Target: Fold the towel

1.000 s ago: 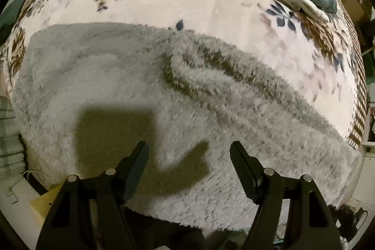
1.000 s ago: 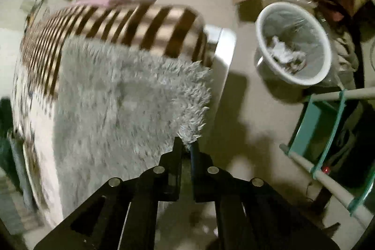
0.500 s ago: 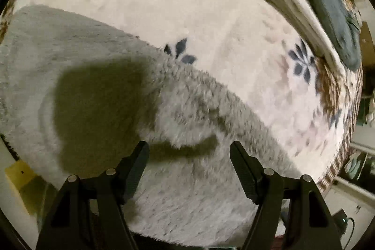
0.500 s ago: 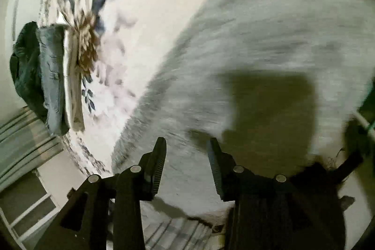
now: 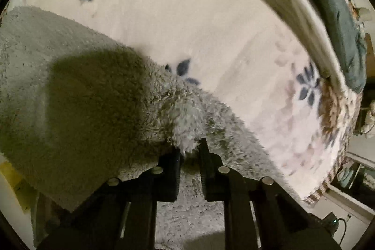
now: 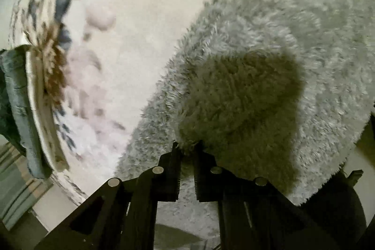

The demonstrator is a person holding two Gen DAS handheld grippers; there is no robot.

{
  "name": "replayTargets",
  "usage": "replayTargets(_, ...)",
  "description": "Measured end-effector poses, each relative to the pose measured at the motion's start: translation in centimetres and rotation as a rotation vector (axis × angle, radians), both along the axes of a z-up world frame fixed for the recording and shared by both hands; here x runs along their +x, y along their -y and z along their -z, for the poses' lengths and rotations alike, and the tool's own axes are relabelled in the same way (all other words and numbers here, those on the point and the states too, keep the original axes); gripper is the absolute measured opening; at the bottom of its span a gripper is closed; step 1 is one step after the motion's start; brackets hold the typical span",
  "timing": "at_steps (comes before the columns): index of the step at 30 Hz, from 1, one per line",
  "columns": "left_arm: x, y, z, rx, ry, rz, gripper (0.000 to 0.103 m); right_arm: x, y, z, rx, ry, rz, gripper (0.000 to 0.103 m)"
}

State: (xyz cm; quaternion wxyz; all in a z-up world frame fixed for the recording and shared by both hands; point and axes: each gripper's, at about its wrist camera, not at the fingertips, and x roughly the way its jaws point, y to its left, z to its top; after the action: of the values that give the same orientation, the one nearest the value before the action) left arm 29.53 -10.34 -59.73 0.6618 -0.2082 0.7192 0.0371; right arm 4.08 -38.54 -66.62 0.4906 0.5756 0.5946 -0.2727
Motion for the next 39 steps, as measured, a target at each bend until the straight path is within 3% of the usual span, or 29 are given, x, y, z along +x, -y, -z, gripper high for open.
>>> replayTargets(5, 0.9, -0.1, -1.6, -0.015, 0.040, -0.007, 0.011, 0.9, 0.8, -1.1, -0.012, 0.045, 0.002, 0.009)
replayTargets(9, 1.2, 0.2, -0.9, -0.003, 0.049, 0.002, 0.011, 2.0, 2.2, -1.8, -0.027, 0.068, -0.005, 0.009)
replayTargets(13, 1.7, 1.1, 0.1, 0.031, 0.019, 0.039, 0.012, 3.4, 1.8, 0.2, -0.011, 0.070, -0.069, 0.012)
replayTargets(14, 1.4, 1.3, -0.2, 0.029, 0.025, 0.049, 0.012, 3.2, 1.8, 0.7, 0.006, 0.077, -0.065, 0.017)
replayTargets(15, 1.1, 1.4, -0.7, 0.029, 0.037, 0.057, 0.013, 2.9, 2.0, 1.0, 0.030, 0.095, -0.055, 0.030)
replayTargets(17, -0.1, 1.5, -2.1, 0.031, 0.073, 0.080, 0.024, 1.8, 2.6, 1.0, 0.079, 0.175, -0.037, 0.051)
replayTargets(18, -0.7, 1.6, -2.5, 0.027, 0.081, 0.093, 0.029, 1.1, 2.9, 0.4, 0.075, 0.202, -0.035, 0.060)
replayTargets(22, -3.7, 3.5, -3.8, 0.058, 0.085, 0.165, 0.075, -3.9, 5.3, -2.9, 0.011, 0.270, -0.043, 0.067)
replayTargets(27, -7.4, 8.2, -3.5, 0.091, 0.102, 0.285, 0.075, -14.5, 11.9, -6.5, -0.166, 0.224, 0.033, 0.067)
replayTargets(32, -9.3, 15.8, -1.2, 0.074, 0.097, 0.440, 0.075, -24.5, 21.0, -5.7, -0.325, 0.099, 0.151, 0.067)
replayTargets(36, -8.5, 21.2, 1.1, 0.137, 0.137, 0.548, 0.075, -27.5, 25.2, -3.1, -0.310, 0.091, 0.181, 0.067)
replayTargets(39, -6.9, 22.6, 3.3, 0.177, 0.095, 0.526, 0.077, -27.2, 25.9, -1.2, -0.287, 0.132, 0.191, 0.066)
